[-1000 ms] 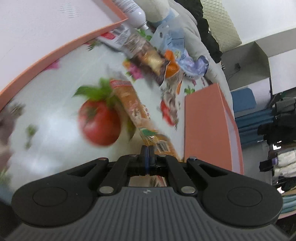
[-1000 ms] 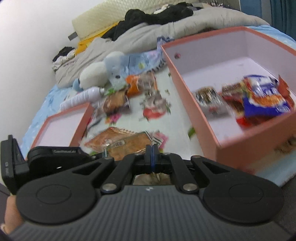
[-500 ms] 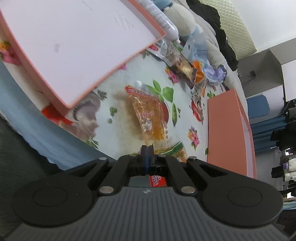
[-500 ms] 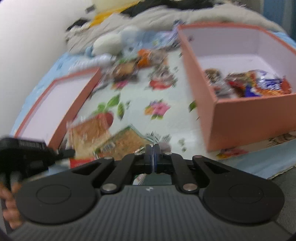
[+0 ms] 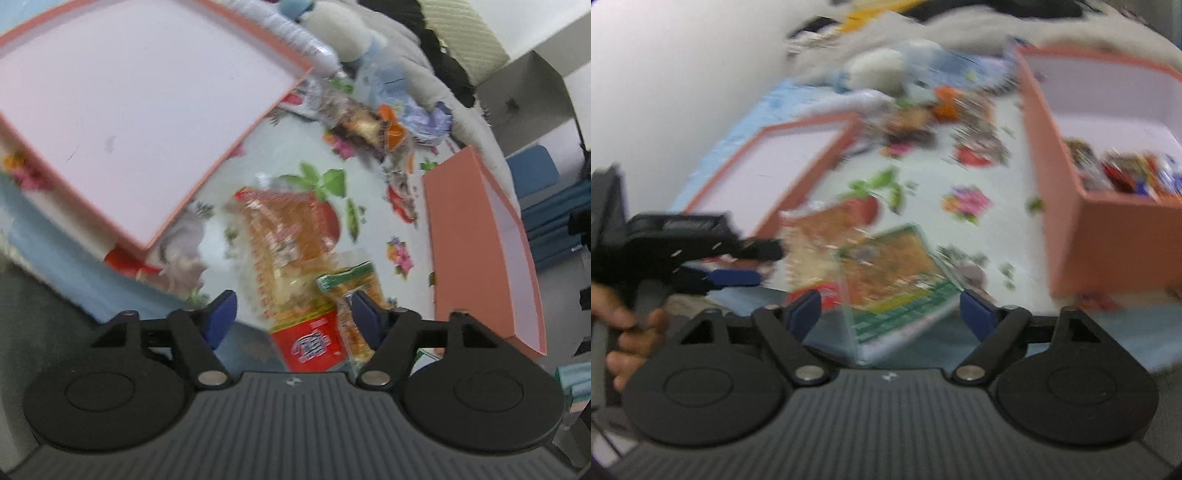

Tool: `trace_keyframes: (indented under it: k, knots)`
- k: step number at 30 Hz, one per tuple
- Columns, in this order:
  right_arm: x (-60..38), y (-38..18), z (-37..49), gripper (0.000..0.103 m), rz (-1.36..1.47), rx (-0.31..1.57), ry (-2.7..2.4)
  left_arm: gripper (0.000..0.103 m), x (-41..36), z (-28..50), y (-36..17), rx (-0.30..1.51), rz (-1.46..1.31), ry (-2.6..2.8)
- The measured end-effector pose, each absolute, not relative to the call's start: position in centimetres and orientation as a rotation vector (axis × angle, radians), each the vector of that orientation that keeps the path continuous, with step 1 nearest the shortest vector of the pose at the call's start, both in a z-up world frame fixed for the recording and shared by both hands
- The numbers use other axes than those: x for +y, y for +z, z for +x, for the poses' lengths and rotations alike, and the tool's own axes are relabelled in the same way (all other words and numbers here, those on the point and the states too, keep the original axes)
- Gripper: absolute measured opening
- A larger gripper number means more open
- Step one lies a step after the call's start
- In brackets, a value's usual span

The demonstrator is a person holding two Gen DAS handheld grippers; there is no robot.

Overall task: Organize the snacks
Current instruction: 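Reach the left tool to a red-labelled clear packet while the right tool reaches a green-bordered packet, then grasp the red-labelled packet with the left tool while the right tool grasps the green-bordered packet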

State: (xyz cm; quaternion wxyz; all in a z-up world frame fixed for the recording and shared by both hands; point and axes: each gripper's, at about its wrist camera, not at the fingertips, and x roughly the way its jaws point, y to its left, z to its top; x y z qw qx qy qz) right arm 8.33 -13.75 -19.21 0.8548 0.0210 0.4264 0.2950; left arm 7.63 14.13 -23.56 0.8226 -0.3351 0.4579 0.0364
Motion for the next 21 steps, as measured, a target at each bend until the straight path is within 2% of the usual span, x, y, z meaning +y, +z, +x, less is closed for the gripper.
trace_keyframes:
  k: [2,11,21]
  knots:
    - [-12.7,-19.3,8.4,0.085,0.005,0.882,0.667,0.083,13.7,8.4,-23.3,0.971,-0.703,0.066]
    - [-8.5,-22.3,11.5,0.085,-0.206,0.873,0.711,0.083,11.6,13.6,-25.0,1.025,-0.591,0.104]
    - [-7.2,-26.0,12.6,0.086,-0.282,0.918,0.716,0.082,9.8,16.5,-27.0,1.022,-0.418,0.117]
